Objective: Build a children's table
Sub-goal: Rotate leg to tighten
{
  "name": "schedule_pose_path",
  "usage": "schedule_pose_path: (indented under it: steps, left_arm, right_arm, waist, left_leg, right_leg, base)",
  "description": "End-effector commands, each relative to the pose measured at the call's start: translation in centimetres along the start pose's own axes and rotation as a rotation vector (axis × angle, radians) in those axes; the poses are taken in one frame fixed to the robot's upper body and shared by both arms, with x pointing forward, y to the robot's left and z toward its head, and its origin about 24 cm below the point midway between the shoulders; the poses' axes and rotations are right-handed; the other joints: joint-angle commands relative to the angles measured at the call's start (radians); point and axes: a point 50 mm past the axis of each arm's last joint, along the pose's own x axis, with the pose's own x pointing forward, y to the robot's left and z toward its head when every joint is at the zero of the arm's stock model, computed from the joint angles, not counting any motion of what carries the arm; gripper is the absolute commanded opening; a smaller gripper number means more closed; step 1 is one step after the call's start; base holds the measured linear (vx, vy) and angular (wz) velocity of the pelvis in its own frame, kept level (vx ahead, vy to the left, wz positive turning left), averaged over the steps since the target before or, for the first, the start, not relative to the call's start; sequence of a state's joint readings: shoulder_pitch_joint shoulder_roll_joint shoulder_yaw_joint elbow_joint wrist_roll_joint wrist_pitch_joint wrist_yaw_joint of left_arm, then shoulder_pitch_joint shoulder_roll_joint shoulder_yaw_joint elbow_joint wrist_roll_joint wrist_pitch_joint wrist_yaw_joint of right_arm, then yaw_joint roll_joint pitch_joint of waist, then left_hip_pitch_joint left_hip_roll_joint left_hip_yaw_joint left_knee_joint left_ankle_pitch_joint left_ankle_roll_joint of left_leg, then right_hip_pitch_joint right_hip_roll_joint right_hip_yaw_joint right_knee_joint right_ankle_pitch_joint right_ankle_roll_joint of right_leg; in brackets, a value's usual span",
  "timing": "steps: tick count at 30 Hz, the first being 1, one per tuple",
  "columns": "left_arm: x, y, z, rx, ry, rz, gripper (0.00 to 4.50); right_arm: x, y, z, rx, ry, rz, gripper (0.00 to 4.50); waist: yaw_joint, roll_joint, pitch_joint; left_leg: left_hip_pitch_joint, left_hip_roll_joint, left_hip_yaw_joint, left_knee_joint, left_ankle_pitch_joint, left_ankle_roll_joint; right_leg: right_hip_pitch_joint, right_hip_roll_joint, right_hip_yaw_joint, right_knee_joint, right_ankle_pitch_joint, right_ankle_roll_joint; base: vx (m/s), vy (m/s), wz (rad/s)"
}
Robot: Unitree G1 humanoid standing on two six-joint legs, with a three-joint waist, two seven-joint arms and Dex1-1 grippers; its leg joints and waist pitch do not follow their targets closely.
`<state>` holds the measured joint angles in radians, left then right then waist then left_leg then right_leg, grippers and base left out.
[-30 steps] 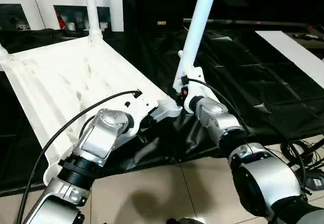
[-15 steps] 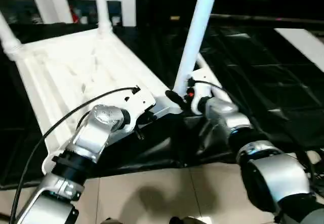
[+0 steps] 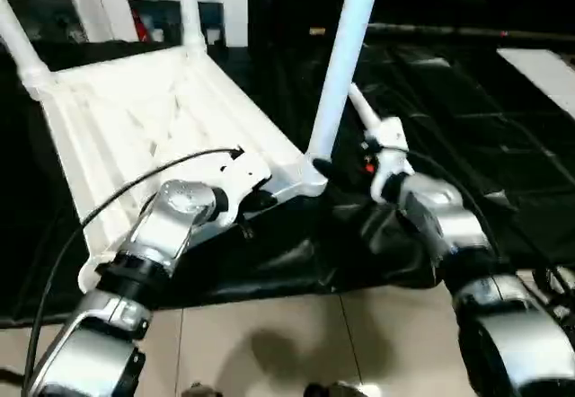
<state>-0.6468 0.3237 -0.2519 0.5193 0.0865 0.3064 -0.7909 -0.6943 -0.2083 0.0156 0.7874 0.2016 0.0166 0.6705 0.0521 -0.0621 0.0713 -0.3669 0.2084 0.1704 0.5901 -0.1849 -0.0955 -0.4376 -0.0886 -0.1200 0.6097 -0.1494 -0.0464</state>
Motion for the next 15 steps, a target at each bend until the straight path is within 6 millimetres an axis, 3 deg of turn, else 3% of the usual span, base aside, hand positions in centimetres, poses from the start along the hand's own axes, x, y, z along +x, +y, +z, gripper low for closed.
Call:
schedule_pose_path:
  steps: [1, 2, 4, 5, 6, 9, 13, 14, 15]
  left_arm:
    - [-0.2, 1.2, 1.0, 0.034, -0.041, 0.093, 0.00]
    - [0.1, 1.4, 0.8, 0.039, -0.036, 0.131, 0.00]
    - [0.1, 1.4, 0.8, 0.041, -0.039, 0.136, 0.00]
    - [0.2, 1.5, 0.8, 0.044, -0.045, 0.135, 0.00]
    - [0.2, 1.5, 0.9, 0.040, -0.052, 0.139, 0.00]
    - [0.4, 1.6, 0.8, 0.024, -0.059, 0.148, 0.00]
    - [0.6, 1.7, 0.9, 0.028, -0.065, 0.146, 0.00]
    - [0.6, 1.7, 0.9, 0.024, -0.063, 0.146, 0.00]
    - [0.6, 1.8, 0.9, 0.029, -0.062, 0.146, 0.00]
  right_arm:
    - [-1.2, -0.6, 1.0, 0.006, -0.054, -0.036, 4.26]
    - [-2.8, -0.2, 0.4, 0.047, -0.063, -0.043, 4.26]
    - [-3.3, 0.0, 0.0, 0.066, -0.059, -0.054, 4.26]
    - [-3.7, 0.1, -0.3, 0.076, -0.054, -0.062, 4.26]
    - [-4.0, 0.1, -0.7, 0.081, -0.045, -0.085, 4.26]
    - [-4.6, 0.1, -1.7, 0.082, -0.018, -0.154, 4.26]
    - [-4.9, 0.4, -1.8, 0.078, -0.003, -0.191, 4.26]
    - [-4.9, 0.4, -1.7, 0.072, -0.001, -0.196, 4.26]
    - [-4.9, 0.5, -1.5, 0.071, 0.002, -0.200, 4.26]
  waist:
    - [0.004, 0.017, -0.084]
    - [0.010, 0.021, -0.082]
    - [0.014, 0.018, -0.084]
    - [0.010, 0.014, -0.086]
    - [0.011, 0.018, -0.086]
    - [0.007, 0.018, -0.083]
    - [0.009, 0.017, -0.083]
    - [0.015, 0.011, -0.079]
    - [0.009, 0.021, -0.085]
  left_leg:
    - [0.002, 0.019, 0.000, -0.061, -0.170, 0.047]
    - [0.005, 0.014, 0.003, -0.059, -0.163, 0.051]
    - [0.009, 0.021, -0.001, -0.061, -0.163, 0.057]
    - [-0.001, 0.017, -0.002, -0.062, -0.158, 0.056]
    - [-0.005, 0.015, -0.003, -0.061, -0.156, 0.050]
    - [0.002, 0.011, 0.001, -0.058, -0.174, 0.045]
    - [0.002, 0.010, 0.001, -0.058, -0.182, 0.044]
    - [-0.031, 0.004, -0.024, -0.068, -0.177, 0.063]
    - [-0.036, 0.008, -0.039, -0.065, -0.157, 0.094]
  right_leg:
    - [0.083, -0.055, 0.061, -0.076, -0.255, -0.151]
    - [0.085, -0.049, 0.062, -0.087, -0.264, -0.119]
    - [0.081, -0.050, 0.063, -0.080, -0.240, -0.119]
    - [0.089, -0.050, 0.060, -0.077, -0.248, -0.115]
    - [0.091, -0.052, 0.058, -0.083, -0.278, -0.104]
    - [0.079, -0.050, 0.058, -0.094, -0.335, -0.096]
    - [0.079, -0.050, 0.056, -0.098, -0.373, -0.076]
    - [0.104, -0.067, 0.035, -0.082, -0.371, -0.079]
    - [0.105, -0.078, 0.023, -0.086, -0.359, -0.079]
  base:
    - [0.000, 0.000, 0.00]
    - [0.000, 0.000, 0.00]
    - [0.000, 0.000, 0.00]
    - [0.000, 0.000, 0.00]
    - [0.000, 0.000, 0.00]
    - [0.000, 0.000, 0.00]
    - [0.000, 0.000, 0.00]
    - [0.000, 0.000, 0.00]
    - [0.000, 0.000, 0.00]
